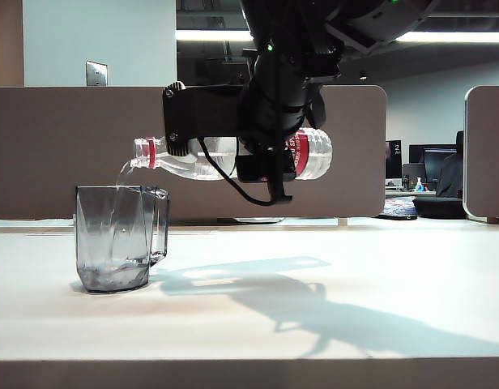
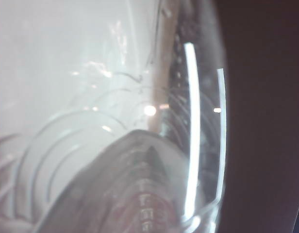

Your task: Pick up the mineral water bottle on the table and pour water into the mug until it's half full.

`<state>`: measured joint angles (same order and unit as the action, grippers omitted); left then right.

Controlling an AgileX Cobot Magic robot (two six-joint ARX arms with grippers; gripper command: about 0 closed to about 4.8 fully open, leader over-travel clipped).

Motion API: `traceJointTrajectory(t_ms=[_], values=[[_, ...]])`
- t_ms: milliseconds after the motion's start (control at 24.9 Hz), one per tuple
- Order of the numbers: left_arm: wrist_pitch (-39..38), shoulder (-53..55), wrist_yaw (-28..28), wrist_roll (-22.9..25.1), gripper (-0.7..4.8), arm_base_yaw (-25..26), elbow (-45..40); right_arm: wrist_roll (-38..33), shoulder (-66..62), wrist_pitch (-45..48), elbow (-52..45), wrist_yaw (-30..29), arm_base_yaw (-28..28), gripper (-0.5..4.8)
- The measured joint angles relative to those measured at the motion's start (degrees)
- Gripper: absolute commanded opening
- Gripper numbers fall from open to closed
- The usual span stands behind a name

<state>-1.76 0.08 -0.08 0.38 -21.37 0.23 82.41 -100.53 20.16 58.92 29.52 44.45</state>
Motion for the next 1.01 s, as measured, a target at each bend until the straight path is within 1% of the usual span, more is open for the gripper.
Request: traceJointTrajectory(t_ms=[764, 1006], values=[[0.0, 2.8, 0.0, 0.0, -0.05, 0.0, 0.0, 0.6, 0.0, 0.1, 0.0, 0.0, 0.0, 2.51], [0.0, 2.8, 0.0, 0.0, -0.05, 0.0, 0.0, 2.1, 0.0, 0.1, 0.0, 0.0, 0.0, 2.51]])
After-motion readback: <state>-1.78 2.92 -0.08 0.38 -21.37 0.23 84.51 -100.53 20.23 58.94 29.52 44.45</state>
